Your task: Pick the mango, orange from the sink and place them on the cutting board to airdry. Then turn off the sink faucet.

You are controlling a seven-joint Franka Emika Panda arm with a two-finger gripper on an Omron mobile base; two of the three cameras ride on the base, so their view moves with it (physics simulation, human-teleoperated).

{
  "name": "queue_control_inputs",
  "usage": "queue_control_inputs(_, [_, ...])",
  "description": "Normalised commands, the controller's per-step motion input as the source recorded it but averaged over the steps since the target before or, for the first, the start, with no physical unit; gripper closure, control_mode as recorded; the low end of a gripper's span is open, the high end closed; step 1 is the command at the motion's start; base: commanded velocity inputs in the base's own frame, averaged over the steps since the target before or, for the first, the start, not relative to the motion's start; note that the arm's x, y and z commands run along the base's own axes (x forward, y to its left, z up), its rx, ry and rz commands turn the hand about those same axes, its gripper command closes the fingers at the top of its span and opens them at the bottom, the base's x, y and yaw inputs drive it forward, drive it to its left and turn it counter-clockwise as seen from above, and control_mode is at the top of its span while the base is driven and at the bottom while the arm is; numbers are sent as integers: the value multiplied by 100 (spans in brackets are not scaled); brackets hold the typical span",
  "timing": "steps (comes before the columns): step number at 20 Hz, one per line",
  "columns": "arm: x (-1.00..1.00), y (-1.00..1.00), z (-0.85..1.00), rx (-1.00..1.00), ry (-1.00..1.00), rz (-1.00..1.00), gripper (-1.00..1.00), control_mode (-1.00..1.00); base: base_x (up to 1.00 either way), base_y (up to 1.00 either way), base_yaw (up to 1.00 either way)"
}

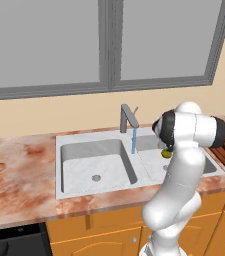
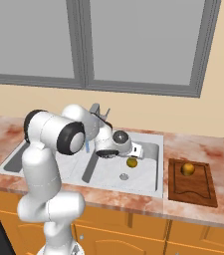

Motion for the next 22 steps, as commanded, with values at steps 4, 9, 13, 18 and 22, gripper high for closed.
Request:
queue_control_inputs(4, [8,-7,-21,0,0,0,-100,-100,0,0,0])
queue_control_inputs(9, [8,-6,-25,0,0,0,-100,-100,0,0,0])
queue_control_inputs(13, [20,0,-25,0,1,0,-100,-100,0,0,0])
queue_control_inputs(18, [28,0,-19,0,1,0,-100,-100,0,0,0])
queue_control_inputs(22, [32,0,-15,0,0,0,-100,-100,0,0,0])
